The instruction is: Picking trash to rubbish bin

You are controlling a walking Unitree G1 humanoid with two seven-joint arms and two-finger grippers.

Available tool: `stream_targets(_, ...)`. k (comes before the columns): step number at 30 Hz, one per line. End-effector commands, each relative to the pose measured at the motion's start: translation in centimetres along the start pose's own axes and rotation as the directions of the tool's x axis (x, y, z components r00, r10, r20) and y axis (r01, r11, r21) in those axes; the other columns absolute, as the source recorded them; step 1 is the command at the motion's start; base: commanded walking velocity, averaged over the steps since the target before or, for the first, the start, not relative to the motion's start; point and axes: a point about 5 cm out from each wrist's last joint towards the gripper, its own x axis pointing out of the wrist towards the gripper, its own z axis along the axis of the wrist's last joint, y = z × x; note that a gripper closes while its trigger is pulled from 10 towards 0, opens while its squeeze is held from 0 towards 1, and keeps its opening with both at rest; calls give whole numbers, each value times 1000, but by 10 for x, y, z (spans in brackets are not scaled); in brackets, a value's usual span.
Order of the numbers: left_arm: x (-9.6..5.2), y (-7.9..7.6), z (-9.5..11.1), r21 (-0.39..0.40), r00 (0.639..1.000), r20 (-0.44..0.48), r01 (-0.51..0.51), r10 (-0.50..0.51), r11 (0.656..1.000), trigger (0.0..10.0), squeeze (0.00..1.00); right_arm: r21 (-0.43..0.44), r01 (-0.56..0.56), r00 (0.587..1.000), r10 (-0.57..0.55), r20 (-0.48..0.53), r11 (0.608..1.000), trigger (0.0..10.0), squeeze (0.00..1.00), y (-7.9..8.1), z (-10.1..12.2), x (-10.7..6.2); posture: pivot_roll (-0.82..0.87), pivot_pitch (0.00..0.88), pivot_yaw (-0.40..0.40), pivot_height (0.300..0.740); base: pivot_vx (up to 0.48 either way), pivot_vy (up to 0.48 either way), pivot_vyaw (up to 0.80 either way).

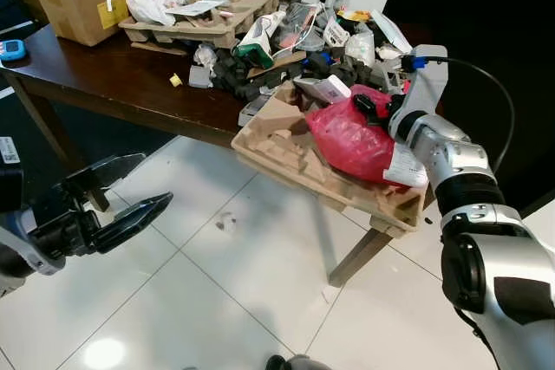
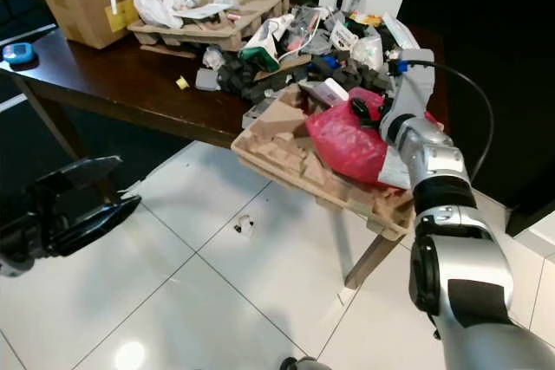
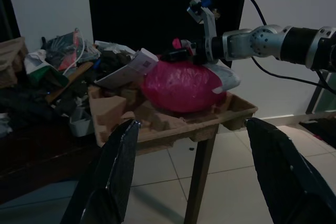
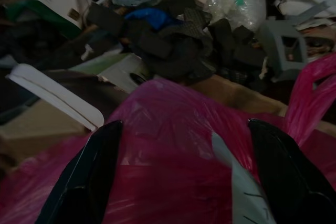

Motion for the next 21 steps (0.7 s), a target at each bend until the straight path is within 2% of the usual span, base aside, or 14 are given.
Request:
stream_targets(1, 3, -4, -3, -12, 1000, -8, 25, -25, 1000, 10000, 0, 36, -12, 1000, 11, 6, 999, 10000, 0, -4, 3, -3, 136, 131, -87, 740, 0, 0, 0)
stream_targets(6, 10, -7, -2, -17, 999, 10, 50, -50, 999, 10000, 0, 63, -28, 999, 26, 30, 998, 10000, 0, -11, 19, -9, 134, 127, -88, 740, 0, 0, 0)
stream_targets(8, 10, -7, -2, -17, 999, 10, 50, -50, 999, 10000, 0, 63, -28, 999, 26, 30, 998, 10000, 0, -11, 19, -9, 134, 127, -88, 740, 0, 0, 0)
stream_targets(11, 13, -9, -4, -30, 998, 18, 63, -63, 998, 10000, 0, 53, -99, 995, 97, 31, 994, 10000, 0, -17, 29, -18, 129, 127, -85, 740, 0, 0, 0)
stream_targets(13, 14, -9, -5, -32, 998, 17, 64, -64, 997, 10000, 0, 41, -106, 994, 104, 29, 994, 10000, 0, -21, 30, -21, 126, 127, -84, 740, 0, 0, 0)
stream_targets(18, 16, -9, -5, -35, 997, 22, 75, -75, 997, 10000, 0, 28, -75, 997, 74, 12, 997, 10000, 0, -32, 26, -26, 122, 128, -83, 740, 0, 0, 0)
stream_targets(19, 19, -10, -4, -35, 996, 31, 88, -87, 996, 10000, 0, 30, -56, 998, 56, -30, 998, 10000, 0, -38, 18, -28, 118, 128, -79, 740, 0, 0, 0)
stream_targets(21, 20, -10, -4, -34, 995, 33, 96, -95, 995, 10000, 0, 23, -58, 996, 59, -71, 998, 10000, 0, -39, 11, -29, 118, 128, -79, 740, 0, 0, 0)
